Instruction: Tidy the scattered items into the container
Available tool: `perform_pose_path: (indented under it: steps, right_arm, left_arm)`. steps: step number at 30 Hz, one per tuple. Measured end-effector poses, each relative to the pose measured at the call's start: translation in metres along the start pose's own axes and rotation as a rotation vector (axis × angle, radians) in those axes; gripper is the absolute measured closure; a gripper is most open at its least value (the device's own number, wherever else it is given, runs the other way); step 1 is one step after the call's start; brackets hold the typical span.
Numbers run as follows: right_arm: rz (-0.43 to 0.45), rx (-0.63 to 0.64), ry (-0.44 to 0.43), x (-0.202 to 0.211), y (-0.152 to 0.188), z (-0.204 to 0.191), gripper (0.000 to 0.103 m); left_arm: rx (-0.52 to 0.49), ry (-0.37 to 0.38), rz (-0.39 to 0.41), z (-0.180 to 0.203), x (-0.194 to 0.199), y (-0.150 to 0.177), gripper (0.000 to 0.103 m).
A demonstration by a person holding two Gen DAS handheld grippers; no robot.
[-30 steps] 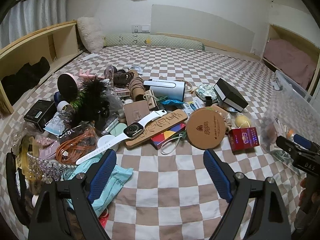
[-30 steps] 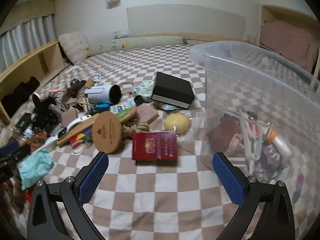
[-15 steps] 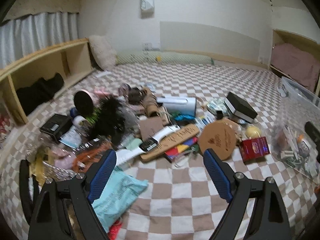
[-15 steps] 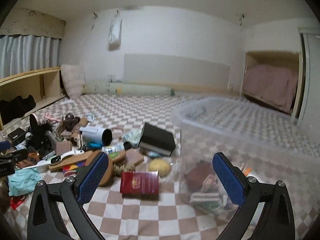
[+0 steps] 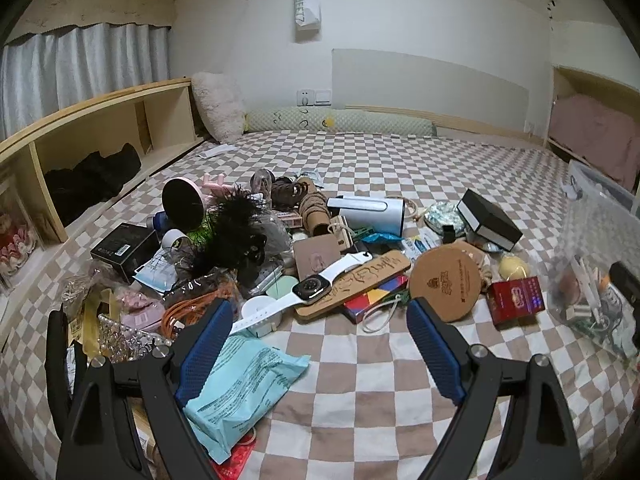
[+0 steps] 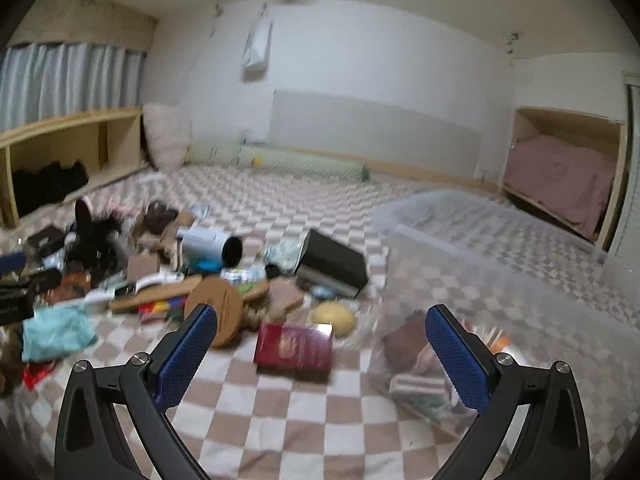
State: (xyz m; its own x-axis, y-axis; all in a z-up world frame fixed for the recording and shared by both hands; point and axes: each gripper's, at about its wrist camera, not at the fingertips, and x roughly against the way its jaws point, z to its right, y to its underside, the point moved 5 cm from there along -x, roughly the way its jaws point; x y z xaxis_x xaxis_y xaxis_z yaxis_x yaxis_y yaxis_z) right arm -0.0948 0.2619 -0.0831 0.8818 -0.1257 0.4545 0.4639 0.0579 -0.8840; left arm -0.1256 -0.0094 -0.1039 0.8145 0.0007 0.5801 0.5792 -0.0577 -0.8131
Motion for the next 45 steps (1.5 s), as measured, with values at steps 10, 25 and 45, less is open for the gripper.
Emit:
perform_pose_path:
  steps: [10, 25, 45]
  right_arm:
    - [-0.189, -0.098, -0.049, -0.035, 0.047, -0.013, 0.0]
    - [-0.381, 0.009, 0.014, -0.132, 0.05, -0.018, 0.0]
    - [-0.464, 0.003, -0.025, -0.167, 0.052, -0.007, 0.041]
  left_arm:
    - [-0.036, 0.027, -0.113, 0.01, -0.016, 0.034, 0.014]
    - [-0.024, 0.047, -0.158, 0.013, -0.034, 0.043, 0.014]
    - [-0.138, 0.159, -0.08, 0.067, -0.038, 0.032, 0.014]
